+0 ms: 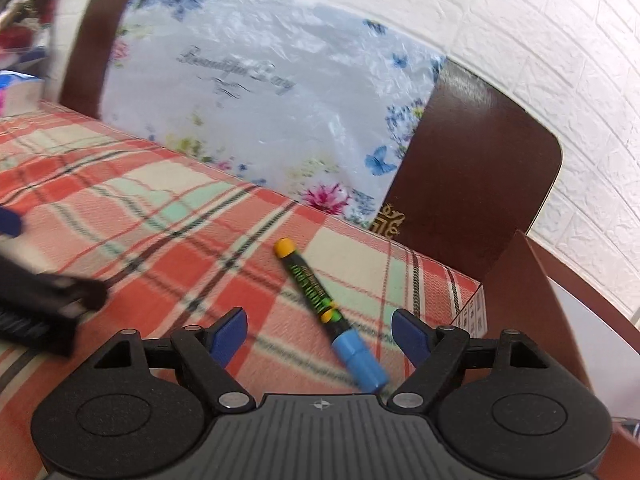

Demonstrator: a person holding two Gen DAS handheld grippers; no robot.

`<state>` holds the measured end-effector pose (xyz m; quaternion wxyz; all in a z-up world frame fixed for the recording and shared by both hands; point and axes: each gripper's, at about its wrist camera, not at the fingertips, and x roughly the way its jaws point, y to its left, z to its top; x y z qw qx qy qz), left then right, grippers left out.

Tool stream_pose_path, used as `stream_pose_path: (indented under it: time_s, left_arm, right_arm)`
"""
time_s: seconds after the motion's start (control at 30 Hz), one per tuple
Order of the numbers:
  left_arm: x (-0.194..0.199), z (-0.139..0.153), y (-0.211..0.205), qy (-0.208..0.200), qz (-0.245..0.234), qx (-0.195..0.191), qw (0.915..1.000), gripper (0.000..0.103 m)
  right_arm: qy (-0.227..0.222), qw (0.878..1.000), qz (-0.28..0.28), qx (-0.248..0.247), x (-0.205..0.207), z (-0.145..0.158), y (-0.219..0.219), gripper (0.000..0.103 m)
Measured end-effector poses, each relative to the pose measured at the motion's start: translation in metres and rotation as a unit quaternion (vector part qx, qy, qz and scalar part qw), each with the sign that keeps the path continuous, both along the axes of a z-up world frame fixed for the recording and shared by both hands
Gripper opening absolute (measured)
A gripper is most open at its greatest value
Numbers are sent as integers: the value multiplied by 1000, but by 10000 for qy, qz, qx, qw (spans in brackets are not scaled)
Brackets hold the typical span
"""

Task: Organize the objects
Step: 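Move the right gripper to the yellow-blue marker on the table, then close the right gripper on the marker's blue cap and lift it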

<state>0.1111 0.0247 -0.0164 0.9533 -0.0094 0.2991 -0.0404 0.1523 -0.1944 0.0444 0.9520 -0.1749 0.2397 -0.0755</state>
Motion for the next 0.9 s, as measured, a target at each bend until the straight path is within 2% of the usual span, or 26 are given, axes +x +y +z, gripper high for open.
stream_pose_path:
  time_s: [0.07, 0.17, 0.3, 0.33, 0.4, 0.43, 0.5, 0.57, 0.67, 0.9]
  left_arm:
    - [0, 0, 0, -3, -1, -7, 10000, 103]
    - [0, 0, 0, -2, -1, -2, 10000, 103]
    - [0, 0, 0, -1, -1, 1, 10000, 103]
    - [0, 0, 0, -1, 0, 1, 10000, 103]
    - [0, 0, 0, 0, 1, 7, 10000, 103]
    - [0, 0, 0, 0, 2, 11, 10000, 103]
    - [0, 0, 0, -1, 3, 4, 10000, 103]
    - [0, 0, 0, -1, 4, 5, 10000, 103]
    - [0, 0, 0, 4, 2, 25, 10000, 103]
    - [0, -1, -3, 28, 2, 137, 9999, 103]
  right_arm:
    - [108, 9999, -104, 43, 13, -1, -4, 77]
    - [281, 9986, -230, 375, 30, -1, -16, 85]
    - [492, 9922, -306, 1101, 38, -1, -33, 78]
    - [529, 9896, -289, 1305, 35, -1, -36, 64]
    - [563, 9859, -133, 1569, 28, -1, -35, 48]
    - [557, 9873, -35, 1486, 23, -1, -29, 34]
    - [557, 9900, 229, 1279, 11, -4, -15, 19]
    - [516, 9930, 365, 996, -6, -7, 0, 19]
    - [510, 9930, 557, 905, -32, -7, 7, 19]
    - [550, 9872, 571, 1386, -101, -7, -8, 19]
